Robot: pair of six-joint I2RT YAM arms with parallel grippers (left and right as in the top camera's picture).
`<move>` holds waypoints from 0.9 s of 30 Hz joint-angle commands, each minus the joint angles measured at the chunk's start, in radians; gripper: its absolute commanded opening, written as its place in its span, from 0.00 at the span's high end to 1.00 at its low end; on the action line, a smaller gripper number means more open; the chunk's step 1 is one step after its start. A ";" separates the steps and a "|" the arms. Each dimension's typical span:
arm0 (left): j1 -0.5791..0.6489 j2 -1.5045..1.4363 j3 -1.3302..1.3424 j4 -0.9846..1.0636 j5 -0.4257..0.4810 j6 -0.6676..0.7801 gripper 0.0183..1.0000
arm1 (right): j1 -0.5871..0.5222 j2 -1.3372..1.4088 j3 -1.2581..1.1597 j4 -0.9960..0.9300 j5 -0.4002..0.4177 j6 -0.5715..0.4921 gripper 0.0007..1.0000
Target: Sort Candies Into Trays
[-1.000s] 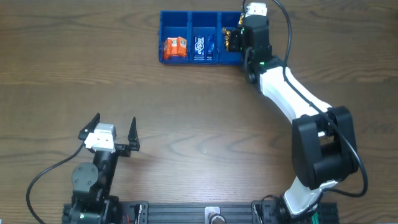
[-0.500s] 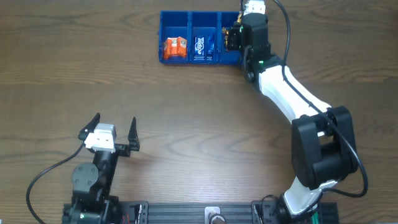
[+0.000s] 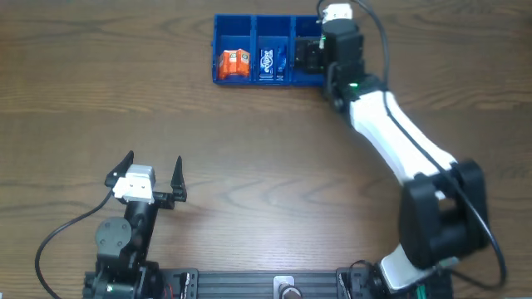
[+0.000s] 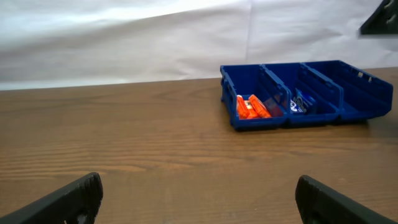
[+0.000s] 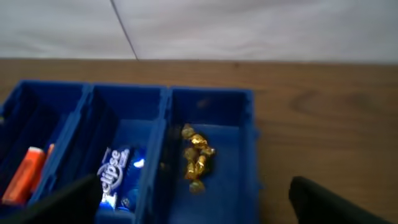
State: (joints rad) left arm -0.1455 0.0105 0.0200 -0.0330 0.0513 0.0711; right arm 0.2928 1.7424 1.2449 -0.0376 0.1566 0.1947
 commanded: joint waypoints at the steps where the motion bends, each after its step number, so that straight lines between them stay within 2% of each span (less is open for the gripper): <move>1: 0.003 -0.006 -0.015 -0.042 -0.003 -0.011 0.00 | -0.101 -0.390 -0.150 0.002 0.015 -0.168 0.00; 5: 0.003 -0.006 -0.015 -0.042 -0.003 -0.011 0.00 | -0.180 -0.785 -0.428 0.040 0.023 -0.185 0.00; 10: 0.003 -0.006 -0.015 -0.042 -0.003 -0.011 0.00 | -0.199 -1.154 -0.694 -0.002 0.024 -0.184 0.00; 13: 0.003 -0.006 -0.015 -0.042 -0.003 -0.011 0.00 | -0.199 -1.312 -0.843 -0.002 0.007 -0.149 0.00; 18: 0.003 -0.006 -0.015 -0.042 -0.003 -0.011 0.00 | -0.199 -1.458 -1.023 -0.002 -0.028 -0.135 0.00; 27: 0.003 -0.006 -0.015 -0.042 -0.003 -0.011 0.00 | -0.199 -1.560 -1.139 0.031 -0.027 -0.137 0.00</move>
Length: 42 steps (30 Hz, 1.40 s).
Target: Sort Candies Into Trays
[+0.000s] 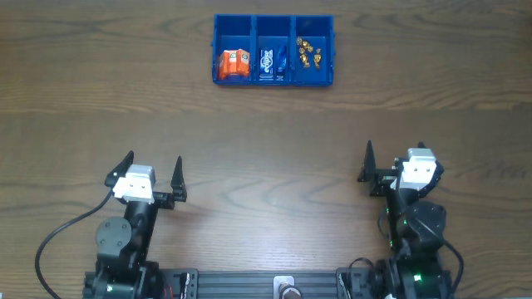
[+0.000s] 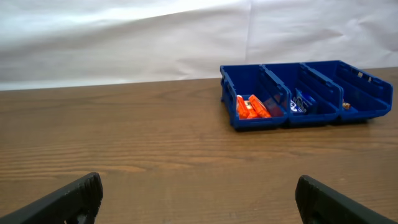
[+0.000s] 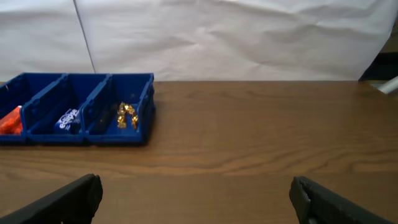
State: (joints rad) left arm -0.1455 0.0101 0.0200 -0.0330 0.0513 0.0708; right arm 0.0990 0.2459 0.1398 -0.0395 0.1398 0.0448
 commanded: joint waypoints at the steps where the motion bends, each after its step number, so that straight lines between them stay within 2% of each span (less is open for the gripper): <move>1: 0.003 -0.006 -0.015 -0.042 -0.003 -0.011 0.00 | -0.005 -0.076 -0.046 0.048 -0.010 0.013 0.00; 5: 0.003 -0.006 -0.015 -0.043 -0.003 -0.011 0.00 | -0.006 -0.146 -0.127 0.126 -0.010 0.010 0.00; 24: 0.003 -0.006 -0.015 -0.043 -0.003 -0.011 0.00 | -0.037 -0.244 -0.133 -0.027 -0.004 0.006 0.00; 42: 0.003 -0.006 -0.015 -0.043 -0.003 -0.011 0.00 | -0.037 -0.243 -0.132 -0.027 -0.003 0.006 0.00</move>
